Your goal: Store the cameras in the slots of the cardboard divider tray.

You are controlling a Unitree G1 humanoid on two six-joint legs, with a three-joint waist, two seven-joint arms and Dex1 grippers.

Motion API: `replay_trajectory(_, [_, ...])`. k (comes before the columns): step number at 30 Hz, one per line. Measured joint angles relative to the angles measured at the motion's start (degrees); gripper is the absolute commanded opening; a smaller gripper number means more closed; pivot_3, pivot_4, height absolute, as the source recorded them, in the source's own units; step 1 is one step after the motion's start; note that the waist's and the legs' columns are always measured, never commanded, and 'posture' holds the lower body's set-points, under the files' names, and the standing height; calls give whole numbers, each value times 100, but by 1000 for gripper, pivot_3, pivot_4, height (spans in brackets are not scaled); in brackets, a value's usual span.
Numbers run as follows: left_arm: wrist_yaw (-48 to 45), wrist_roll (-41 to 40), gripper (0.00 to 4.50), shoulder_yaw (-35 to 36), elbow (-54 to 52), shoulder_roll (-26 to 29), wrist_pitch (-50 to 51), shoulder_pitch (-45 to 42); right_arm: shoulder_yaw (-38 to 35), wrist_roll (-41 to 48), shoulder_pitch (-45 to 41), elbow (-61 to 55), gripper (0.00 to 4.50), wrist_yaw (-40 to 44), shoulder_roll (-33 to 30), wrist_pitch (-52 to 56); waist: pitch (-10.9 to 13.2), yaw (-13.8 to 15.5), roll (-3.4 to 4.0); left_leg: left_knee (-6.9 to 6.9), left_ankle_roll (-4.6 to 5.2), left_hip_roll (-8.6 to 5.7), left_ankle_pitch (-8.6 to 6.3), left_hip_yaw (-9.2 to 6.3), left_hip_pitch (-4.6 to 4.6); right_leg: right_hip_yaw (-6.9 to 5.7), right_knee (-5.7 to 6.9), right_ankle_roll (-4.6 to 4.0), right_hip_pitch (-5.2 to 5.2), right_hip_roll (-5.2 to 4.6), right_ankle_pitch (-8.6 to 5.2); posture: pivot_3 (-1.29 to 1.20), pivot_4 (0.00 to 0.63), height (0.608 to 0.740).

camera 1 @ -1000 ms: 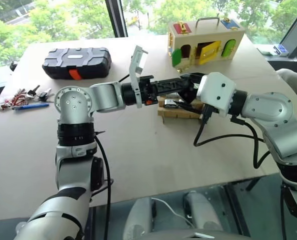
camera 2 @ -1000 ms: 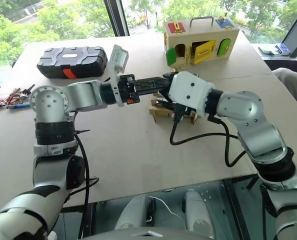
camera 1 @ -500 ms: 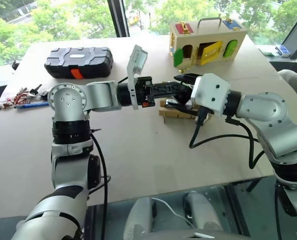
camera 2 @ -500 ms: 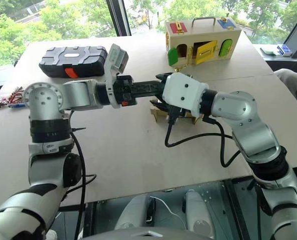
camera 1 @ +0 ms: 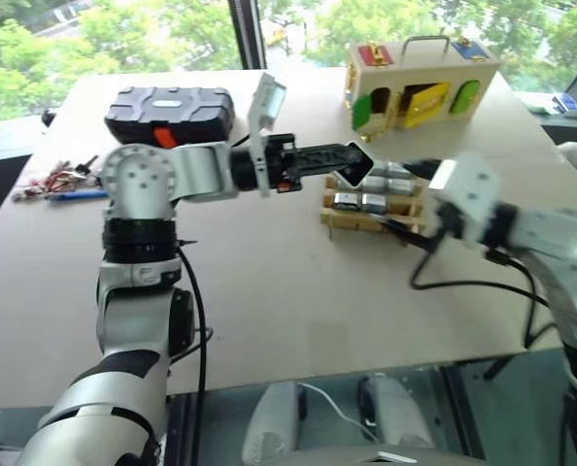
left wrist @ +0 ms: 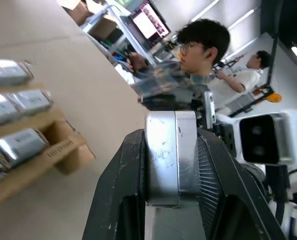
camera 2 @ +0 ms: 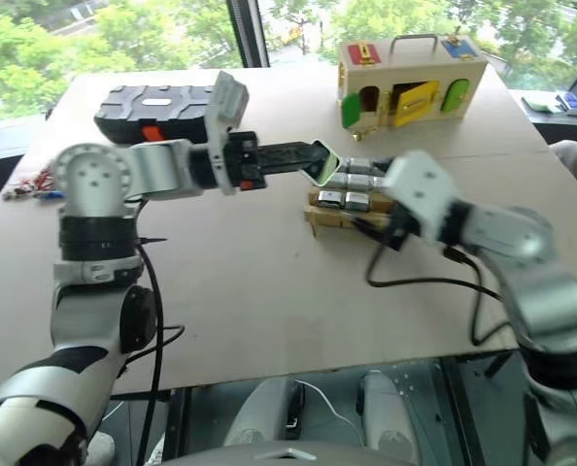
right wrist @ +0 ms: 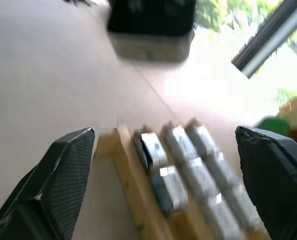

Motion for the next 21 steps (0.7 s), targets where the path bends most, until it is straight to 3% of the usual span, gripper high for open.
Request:
replay_trajectory(2, [-1039,976,749,-853,478,-135,-930,-415,-1019,541,829,-148,4471,371,-375,217,-1,78,5,2,2,-4,-1,3,-12,-5,-12,0,-1,-1,0,0,150,740])
replay_trajectory(8, [-2895,2971,749,-2169,2545,-1103,-3048,-1346,-2458,1441,1293,-306,4471,544,-707,336,0,-66,4,6,32,20,-17,24,-4,17,-12,2,-2,25,-2,0,150,740])
replay_trajectory(13, [-3358,4232,749,-2391,4351,-1822,-4699,-1761,-2875,1956,1535,-662,4471,372,-813,483,2,-163,1,9,34,26,-18,26,-9,23,-5,3,-8,30,-2,0,150,740])
replay_trajectory(18, [-3347,4917,749,-2254,5280,-2279,-5636,-2116,-2994,2268,1786,-1049,4471,-2,-807,564,2,-165,1,42,55,20,-31,21,-39,19,-3,5,-21,24,-2,0,150,740])
replay_trajectory(21, [-3345,5194,749,-2152,5568,-2274,-5910,-2134,-3026,2277,2004,-1143,4471,-133,-764,554,2,-173,1,42,57,20,-32,21,-42,19,-2,7,-24,24,-1,0,150,740])
